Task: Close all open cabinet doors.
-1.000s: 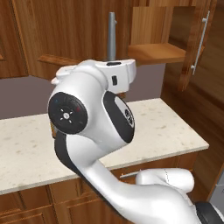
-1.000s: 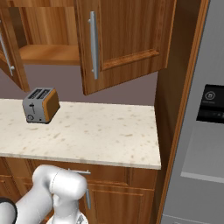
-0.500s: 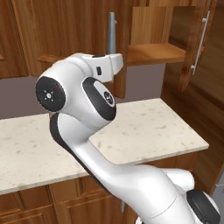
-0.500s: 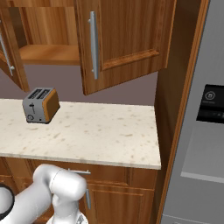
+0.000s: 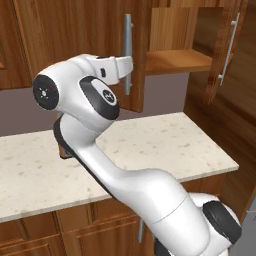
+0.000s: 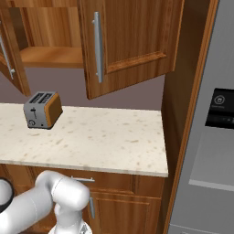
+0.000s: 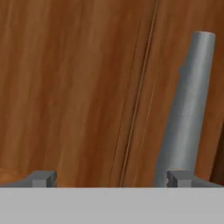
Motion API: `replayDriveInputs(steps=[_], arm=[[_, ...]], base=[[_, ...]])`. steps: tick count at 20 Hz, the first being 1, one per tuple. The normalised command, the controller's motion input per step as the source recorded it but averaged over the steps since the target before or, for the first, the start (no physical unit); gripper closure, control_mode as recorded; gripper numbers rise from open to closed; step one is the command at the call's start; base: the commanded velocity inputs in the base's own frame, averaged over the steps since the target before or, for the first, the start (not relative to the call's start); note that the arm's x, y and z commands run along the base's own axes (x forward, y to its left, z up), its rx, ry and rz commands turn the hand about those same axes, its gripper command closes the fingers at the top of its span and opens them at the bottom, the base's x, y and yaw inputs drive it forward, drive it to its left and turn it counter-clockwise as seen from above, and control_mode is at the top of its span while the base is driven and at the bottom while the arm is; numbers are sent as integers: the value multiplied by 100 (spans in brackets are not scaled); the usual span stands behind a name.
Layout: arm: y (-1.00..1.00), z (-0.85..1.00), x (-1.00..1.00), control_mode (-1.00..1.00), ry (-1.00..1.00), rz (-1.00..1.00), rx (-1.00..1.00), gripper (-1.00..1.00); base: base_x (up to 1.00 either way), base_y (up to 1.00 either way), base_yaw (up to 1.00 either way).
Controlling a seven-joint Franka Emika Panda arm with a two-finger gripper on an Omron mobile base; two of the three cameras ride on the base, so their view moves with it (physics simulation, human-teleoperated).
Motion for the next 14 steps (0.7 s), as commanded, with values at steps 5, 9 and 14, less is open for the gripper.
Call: replayDriveInputs(steps=[5,9,14], arm=[[-2,0,33,-100,2,-7,0,-100],[-6,0,28,-100,0,-4,0,-100],[-6,0,26,-100,0,-1,0,-100]], base=[[0,0,0],[0,0,0],[0,0,0]])
